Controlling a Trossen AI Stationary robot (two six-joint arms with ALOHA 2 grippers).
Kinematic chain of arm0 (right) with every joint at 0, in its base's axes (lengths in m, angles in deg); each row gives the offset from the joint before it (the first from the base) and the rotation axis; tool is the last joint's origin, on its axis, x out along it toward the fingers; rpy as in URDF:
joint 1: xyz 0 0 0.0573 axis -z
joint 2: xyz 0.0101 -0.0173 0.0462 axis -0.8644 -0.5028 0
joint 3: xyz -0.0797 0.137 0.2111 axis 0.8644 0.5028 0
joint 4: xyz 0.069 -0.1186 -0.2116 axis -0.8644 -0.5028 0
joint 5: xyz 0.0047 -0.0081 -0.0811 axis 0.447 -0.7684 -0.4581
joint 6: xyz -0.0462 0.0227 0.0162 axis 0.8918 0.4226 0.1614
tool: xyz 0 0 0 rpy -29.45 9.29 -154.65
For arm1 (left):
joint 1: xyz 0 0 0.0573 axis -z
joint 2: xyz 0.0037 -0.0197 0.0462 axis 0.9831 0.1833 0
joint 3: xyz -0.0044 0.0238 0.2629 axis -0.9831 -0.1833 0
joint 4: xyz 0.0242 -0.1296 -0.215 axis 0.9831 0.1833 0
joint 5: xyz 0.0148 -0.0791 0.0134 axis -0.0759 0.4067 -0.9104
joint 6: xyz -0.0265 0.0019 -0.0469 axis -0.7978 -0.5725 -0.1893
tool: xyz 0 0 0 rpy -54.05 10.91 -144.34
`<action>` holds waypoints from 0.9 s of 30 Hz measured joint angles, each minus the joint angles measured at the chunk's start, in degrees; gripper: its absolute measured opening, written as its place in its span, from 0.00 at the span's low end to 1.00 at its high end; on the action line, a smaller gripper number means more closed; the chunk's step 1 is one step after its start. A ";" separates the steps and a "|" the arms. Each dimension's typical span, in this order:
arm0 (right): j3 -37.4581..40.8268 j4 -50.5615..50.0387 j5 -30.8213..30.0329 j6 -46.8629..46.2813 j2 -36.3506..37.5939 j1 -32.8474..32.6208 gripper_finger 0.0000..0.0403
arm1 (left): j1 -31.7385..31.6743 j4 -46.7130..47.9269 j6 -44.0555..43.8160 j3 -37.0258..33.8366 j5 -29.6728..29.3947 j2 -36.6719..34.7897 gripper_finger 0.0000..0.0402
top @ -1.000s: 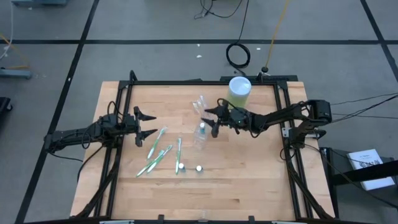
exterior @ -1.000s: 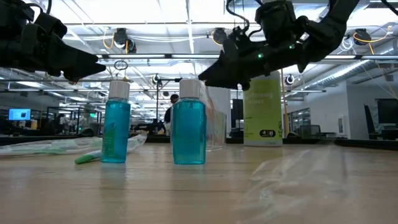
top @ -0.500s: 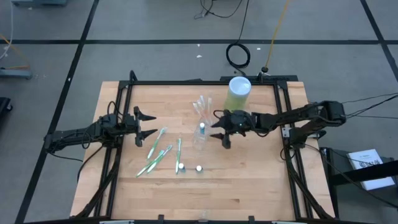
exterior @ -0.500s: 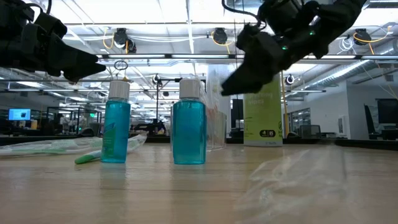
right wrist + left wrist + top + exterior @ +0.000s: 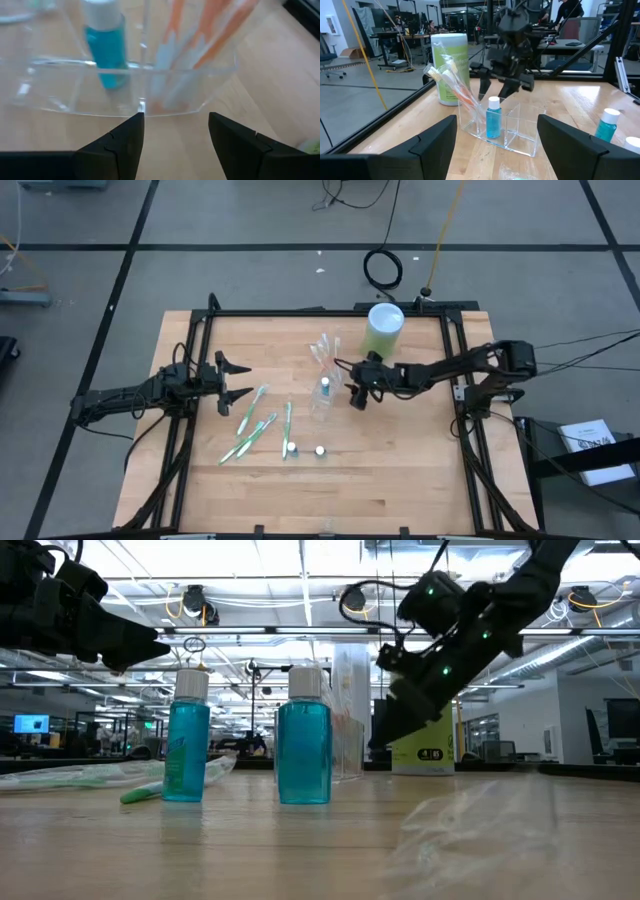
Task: Pick & Place toothbrushing station
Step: Adjust the transparent organizer
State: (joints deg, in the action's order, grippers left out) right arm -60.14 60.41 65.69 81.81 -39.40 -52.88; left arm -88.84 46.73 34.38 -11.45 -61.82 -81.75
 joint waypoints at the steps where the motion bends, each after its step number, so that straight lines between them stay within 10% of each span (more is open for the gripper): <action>1: 0.00 1.03 0.19 0.02 -0.79 0.33 0.53 | 0.00 0.00 0.00 0.00 0.00 -0.01 0.71; 27: -0.02 19.37 -6.95 4.80 -4.15 3.99 0.53 | 0.01 0.00 0.00 0.00 0.00 0.00 0.71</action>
State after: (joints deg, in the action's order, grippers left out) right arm -60.16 79.77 58.74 86.62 -43.55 -48.89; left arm -88.82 46.73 34.38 -11.45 -61.82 -81.75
